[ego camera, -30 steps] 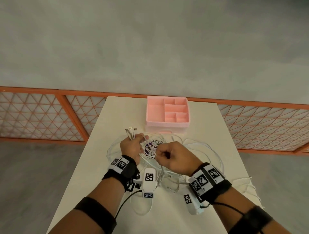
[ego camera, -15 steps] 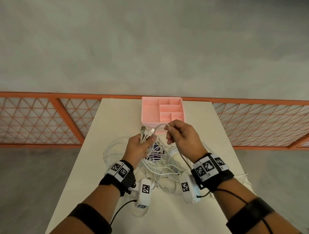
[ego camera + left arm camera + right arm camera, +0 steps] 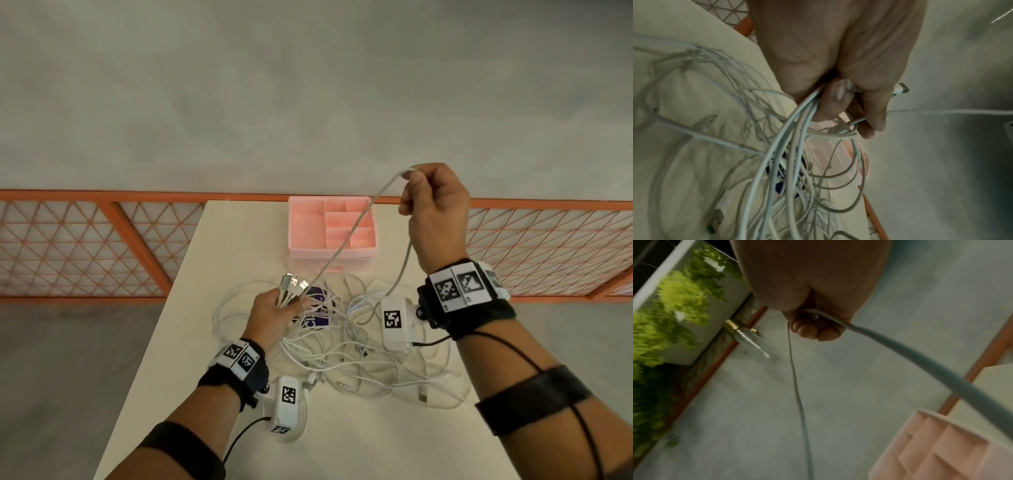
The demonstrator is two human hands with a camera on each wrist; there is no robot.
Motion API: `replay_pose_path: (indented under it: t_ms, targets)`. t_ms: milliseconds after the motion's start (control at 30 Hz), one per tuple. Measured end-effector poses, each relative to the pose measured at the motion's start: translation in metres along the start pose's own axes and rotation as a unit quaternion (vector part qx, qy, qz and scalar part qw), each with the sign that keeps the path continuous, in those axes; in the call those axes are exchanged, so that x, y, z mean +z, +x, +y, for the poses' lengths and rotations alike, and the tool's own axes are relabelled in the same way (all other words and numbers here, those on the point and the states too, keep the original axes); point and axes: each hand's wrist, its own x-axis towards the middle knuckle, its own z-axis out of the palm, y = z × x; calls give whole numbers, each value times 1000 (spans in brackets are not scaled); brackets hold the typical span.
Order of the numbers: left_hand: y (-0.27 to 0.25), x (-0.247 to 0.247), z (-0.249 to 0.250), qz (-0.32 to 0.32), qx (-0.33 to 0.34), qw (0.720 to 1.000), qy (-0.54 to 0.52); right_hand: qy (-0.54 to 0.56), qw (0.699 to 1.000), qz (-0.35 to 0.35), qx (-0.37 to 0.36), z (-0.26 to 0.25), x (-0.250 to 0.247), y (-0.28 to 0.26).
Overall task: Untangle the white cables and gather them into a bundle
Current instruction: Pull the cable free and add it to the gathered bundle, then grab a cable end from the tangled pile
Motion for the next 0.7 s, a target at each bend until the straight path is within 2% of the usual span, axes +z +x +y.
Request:
replay_pose_path:
  t_ms: [67, 133, 200, 267, 300, 333, 400, 433, 467, 500, 533, 633, 700]
  targets:
    - [1, -3, 6, 4, -10, 999, -35, -36, 998, 34, 50, 23, -12, 2]
    - [0, -5, 12, -4, -4, 998, -70, -95, 986, 34, 133, 52, -24, 1]
    - [0, -4, 18, -12, 4, 996, -87, -181, 956, -20, 230, 80, -34, -8]
    - [-1, -1, 22, -22, 15, 996, -80, -305, 903, -103, 285, 93, -36, -23]
    - [-2, 1, 24, -23, 16, 997, -73, -366, 878, -138, 275, 91, -33, -32]
    - [-3, 4, 26, -24, 17, 997, -65, -403, 870, -164, 231, 85, -27, -41]
    - [-3, 8, 27, -31, 14, 998, -51, -389, 886, -235, 87, 67, -9, -57]
    - [-4, 11, 28, -37, 15, 998, -45, -366, 882, -295, 33, 59, 2, -63]
    - [-5, 13, 29, -42, 17, 998, -44, -350, 865, -359, 9, 56, 12, -69]
    - [-6, 14, 30, -44, 18, 998, -47, -345, 844, -411, 5, 55, 21, -74]
    - [-6, 14, 31, -43, 18, 998, -53, -333, 835, -438, 21, 57, 28, -77]
    - [-6, 5, 32, -19, 15, 997, -77, -292, 856, -421, 72, 64, 29, -76]
    - [-3, -4, 29, 9, 13, 995, -95, -296, 855, -416, 89, 70, 20, -73]
